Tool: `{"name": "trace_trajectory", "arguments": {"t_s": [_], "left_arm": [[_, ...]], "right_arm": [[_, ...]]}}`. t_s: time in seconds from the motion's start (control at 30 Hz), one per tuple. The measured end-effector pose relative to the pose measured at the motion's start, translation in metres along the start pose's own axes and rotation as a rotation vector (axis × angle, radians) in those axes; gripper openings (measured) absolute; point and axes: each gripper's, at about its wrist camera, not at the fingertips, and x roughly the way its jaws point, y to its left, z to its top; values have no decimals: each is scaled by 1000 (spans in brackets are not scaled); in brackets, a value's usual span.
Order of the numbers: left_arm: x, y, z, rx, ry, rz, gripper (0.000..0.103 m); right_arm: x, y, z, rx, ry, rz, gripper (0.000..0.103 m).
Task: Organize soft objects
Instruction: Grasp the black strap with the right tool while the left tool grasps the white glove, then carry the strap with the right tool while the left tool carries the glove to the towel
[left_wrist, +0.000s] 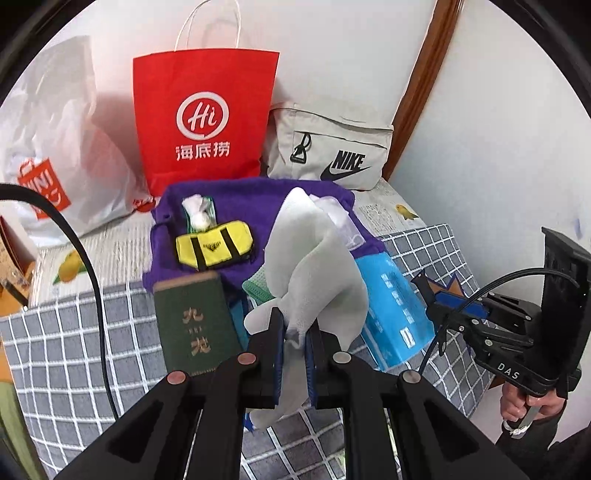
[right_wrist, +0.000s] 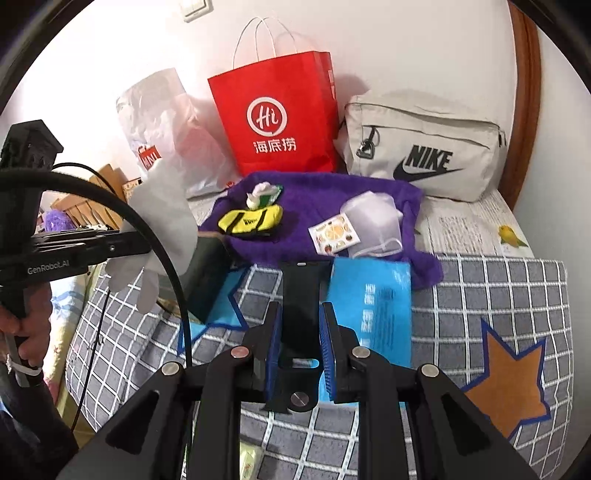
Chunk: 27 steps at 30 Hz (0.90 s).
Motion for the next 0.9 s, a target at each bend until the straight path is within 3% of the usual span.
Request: {"name": "trace_trajectory", "arguments": {"t_s": [0.4,0.9], "left_arm": [[1,29,47,-43,-68,-59,10],[47,61,84,-50,-25,-78,10]], "right_arm": [[32,-10,51,13,-3,-19,21],[73,-19,107,-15,11,-40,21]]}}
